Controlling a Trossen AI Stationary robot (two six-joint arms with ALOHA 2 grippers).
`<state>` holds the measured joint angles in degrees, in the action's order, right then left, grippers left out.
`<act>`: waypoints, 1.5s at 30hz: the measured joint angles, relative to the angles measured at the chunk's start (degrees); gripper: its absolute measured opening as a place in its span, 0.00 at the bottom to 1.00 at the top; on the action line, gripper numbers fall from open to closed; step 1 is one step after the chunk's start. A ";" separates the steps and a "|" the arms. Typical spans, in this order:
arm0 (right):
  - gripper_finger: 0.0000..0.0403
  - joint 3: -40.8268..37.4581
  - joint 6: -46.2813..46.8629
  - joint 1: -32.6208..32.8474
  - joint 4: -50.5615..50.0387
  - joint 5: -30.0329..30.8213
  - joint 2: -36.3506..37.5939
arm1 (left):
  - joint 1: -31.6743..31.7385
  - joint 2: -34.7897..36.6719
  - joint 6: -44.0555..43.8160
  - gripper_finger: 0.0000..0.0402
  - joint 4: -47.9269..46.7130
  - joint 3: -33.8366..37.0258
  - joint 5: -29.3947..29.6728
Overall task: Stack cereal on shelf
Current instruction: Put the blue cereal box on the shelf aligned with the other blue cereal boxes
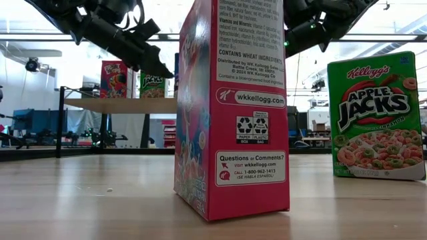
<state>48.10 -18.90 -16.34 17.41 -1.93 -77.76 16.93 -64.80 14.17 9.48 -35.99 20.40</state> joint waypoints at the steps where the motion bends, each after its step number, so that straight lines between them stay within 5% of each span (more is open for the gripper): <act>1: 0.03 0.00 -0.02 0.00 -0.02 0.00 0.00 | 0.00 0.06 0.16 0.00 -0.07 0.00 0.53; 45: 0.03 0.00 0.02 0.00 -0.02 0.09 -0.02 | 0.04 -0.15 0.33 0.00 1.02 0.13 -1.76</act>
<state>48.10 -18.87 -16.34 17.39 -1.85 -77.78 16.97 -64.95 14.50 10.50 -35.86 18.64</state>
